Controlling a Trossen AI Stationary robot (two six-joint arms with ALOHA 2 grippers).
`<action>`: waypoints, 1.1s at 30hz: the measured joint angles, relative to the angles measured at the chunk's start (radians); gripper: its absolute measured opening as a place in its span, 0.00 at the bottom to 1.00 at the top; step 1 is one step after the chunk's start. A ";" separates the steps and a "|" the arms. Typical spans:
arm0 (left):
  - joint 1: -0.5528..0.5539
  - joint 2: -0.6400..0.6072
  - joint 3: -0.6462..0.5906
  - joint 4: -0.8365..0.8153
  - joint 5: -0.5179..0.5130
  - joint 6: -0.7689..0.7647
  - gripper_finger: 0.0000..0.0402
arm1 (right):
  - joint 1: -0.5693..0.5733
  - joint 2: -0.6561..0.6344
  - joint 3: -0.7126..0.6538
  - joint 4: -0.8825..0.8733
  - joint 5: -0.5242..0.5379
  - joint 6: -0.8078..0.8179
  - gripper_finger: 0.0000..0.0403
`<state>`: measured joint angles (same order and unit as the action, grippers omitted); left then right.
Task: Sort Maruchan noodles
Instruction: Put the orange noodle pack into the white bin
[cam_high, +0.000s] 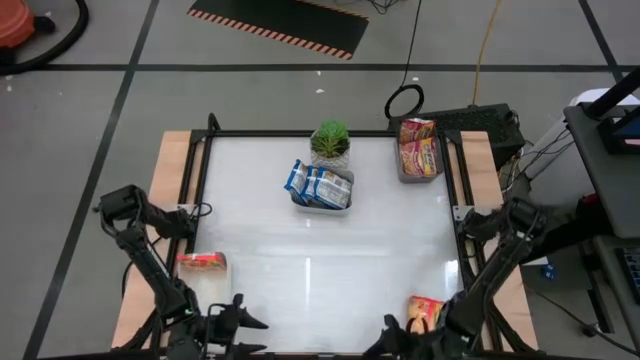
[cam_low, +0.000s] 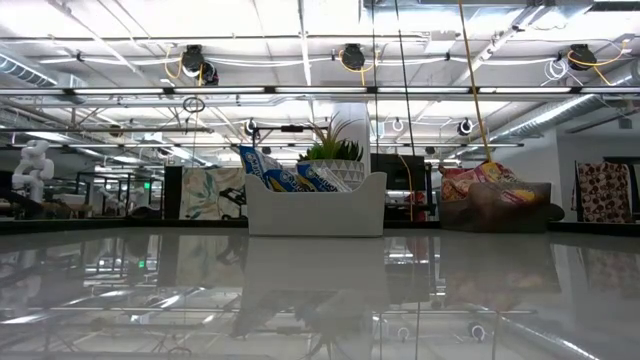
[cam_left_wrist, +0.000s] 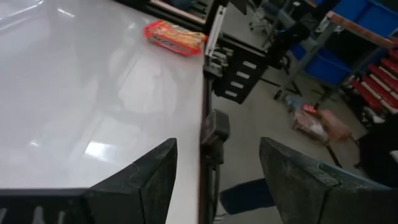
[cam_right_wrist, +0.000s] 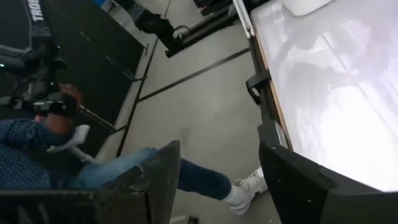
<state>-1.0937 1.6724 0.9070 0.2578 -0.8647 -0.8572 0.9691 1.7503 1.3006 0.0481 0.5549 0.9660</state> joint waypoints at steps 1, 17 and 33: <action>-0.002 0.012 0.000 0.015 0.000 0.002 0.58 | 0.004 0.011 0.014 -0.017 0.001 0.007 0.52; 0.093 0.069 0.000 0.111 0.081 0.098 0.58 | 0.088 0.110 0.036 -0.166 -0.060 0.400 0.46; 0.273 0.069 0.000 0.161 0.303 0.231 0.58 | 0.125 0.110 0.036 -0.573 -0.177 0.799 0.38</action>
<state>-0.8205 1.7412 0.9070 0.4187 -0.5613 -0.6265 1.0937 1.8599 1.3361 -0.5247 0.3776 1.7651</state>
